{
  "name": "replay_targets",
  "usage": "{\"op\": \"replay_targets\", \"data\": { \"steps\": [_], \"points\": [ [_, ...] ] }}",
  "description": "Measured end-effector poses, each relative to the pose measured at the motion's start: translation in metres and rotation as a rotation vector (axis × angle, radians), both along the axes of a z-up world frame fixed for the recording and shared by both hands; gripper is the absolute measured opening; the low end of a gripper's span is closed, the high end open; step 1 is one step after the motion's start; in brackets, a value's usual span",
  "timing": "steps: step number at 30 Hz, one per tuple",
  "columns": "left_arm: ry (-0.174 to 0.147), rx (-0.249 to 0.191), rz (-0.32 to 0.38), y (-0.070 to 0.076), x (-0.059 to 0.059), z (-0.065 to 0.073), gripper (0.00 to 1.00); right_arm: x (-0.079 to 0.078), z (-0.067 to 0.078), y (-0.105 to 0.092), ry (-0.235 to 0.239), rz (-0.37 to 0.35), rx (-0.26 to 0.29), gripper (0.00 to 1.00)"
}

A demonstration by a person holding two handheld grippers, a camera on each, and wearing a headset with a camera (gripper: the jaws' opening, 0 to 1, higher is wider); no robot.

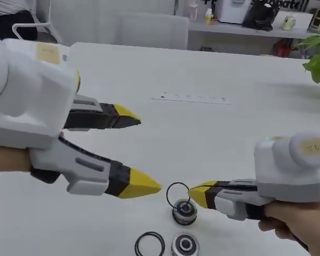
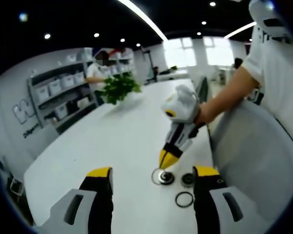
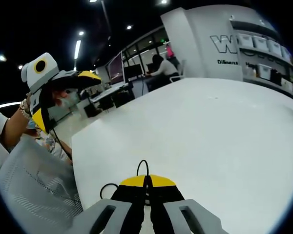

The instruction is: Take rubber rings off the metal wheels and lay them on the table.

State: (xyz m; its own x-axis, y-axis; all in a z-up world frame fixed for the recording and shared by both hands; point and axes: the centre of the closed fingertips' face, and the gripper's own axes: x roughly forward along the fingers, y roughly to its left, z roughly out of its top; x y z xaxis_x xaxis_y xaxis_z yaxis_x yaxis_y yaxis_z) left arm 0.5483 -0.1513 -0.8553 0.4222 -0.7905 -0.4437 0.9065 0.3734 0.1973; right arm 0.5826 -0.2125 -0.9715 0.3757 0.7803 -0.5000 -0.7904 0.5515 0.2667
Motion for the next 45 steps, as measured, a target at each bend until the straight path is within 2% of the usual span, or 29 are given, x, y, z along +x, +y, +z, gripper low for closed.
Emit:
{"op": "replay_targets", "data": {
  "steps": [10,19,21,23,28,31,39,45],
  "points": [
    [0.002,-0.008,0.027,0.015,-0.015,0.001,0.68,-0.005,0.003,0.008,0.004,0.019,0.017,0.0],
    [0.028,-0.01,0.062,0.027,-0.027,-0.012,0.7,-0.011,0.005,0.015,0.01,0.041,0.025,0.0],
    [0.031,-0.013,0.081,0.03,-0.027,-0.013,0.73,-0.011,0.005,0.016,0.012,0.044,0.026,0.0],
    [0.041,-0.025,0.109,0.035,-0.027,-0.016,0.76,-0.013,0.005,0.018,0.015,0.051,0.029,0.0],
    [0.07,-0.018,0.142,0.045,-0.035,-0.03,0.75,-0.017,0.008,0.022,0.014,0.063,0.036,0.0],
    [0.095,-0.045,0.157,0.046,-0.04,-0.035,0.78,-0.02,0.009,0.026,0.023,0.072,0.046,0.0],
    [0.144,-0.056,0.185,0.049,-0.053,-0.054,0.77,-0.031,0.007,0.035,0.05,0.107,0.049,0.0],
    [0.169,-0.056,0.205,0.051,-0.057,-0.067,0.77,-0.041,0.005,0.041,0.079,0.133,0.056,0.0]
  ]
}}
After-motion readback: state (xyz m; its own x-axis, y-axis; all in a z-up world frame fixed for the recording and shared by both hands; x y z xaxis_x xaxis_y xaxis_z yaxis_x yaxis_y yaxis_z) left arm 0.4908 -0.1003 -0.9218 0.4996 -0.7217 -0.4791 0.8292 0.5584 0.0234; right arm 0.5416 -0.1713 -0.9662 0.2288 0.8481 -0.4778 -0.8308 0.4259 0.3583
